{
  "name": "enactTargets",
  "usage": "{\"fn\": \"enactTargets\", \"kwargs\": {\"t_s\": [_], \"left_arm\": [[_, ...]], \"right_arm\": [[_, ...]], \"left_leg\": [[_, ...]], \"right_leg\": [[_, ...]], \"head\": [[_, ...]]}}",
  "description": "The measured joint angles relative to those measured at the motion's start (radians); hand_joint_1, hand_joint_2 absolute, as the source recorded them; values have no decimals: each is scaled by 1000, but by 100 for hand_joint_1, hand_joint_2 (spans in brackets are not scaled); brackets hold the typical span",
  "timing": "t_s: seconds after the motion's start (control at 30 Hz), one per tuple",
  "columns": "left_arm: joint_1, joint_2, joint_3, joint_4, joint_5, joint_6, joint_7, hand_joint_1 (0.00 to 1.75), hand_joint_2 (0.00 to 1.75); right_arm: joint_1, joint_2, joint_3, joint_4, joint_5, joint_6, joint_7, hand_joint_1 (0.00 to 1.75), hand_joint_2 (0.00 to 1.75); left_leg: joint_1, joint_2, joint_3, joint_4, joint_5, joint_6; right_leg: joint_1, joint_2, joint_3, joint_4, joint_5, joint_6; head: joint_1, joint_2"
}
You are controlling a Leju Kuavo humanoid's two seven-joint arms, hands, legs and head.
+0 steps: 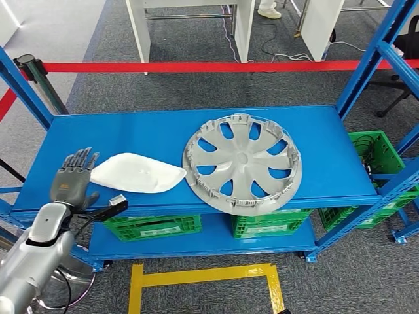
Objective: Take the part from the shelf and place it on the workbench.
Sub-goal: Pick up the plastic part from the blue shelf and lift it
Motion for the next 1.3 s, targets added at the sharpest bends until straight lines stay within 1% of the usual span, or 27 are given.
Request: {"fn": "enactTargets", "kwargs": {"t_s": [0.2,0.37,0.47,0.63,0.73,0.9,1.3], "left_arm": [[-37,-11,17,39,69,-53,-16,0,175],[-54,-15,23,62,99,-59,-22,0,175],[-57,-18,22,71,89,-27,-38,0,175],[-56,-19,9,74,40,68,-69,0,175],[-54,-19,-1,74,23,97,-76,0,175],[-46,-18,-13,74,12,120,-86,0,175],[-41,-16,-29,72,4,138,-90,0,175]], "right_arm": [[-1,0,0,0,-3,0,0,0,0],[-1,0,0,0,-6,0,1,0,0],[-1,0,0,0,-5,0,0,0,0],[-2,0,0,0,6,0,-2,0,0],[-2,0,0,0,10,0,-5,0,0],[-2,0,0,0,13,1,-6,0,0],[-2,0,0,0,14,1,-8,0,0]], "left_leg": [[0,0,0,0,0,0],[0,0,0,0,0,0],[0,0,0,0,0,0],[0,0,0,0,0,0],[0,0,0,0,0,0],[0,0,0,0,0,0],[0,0,0,0,0,0]], "right_leg": [[0,0,0,0,0,0],[0,0,0,0,0,0],[0,0,0,0,0,0],[0,0,0,0,0,0],[0,0,0,0,0,0],[0,0,0,0,0,0],[0,0,0,0,0,0]], "head": [[0,0],[0,0],[0,0],[0,0],[0,0],[0,0],[0,0]]}}
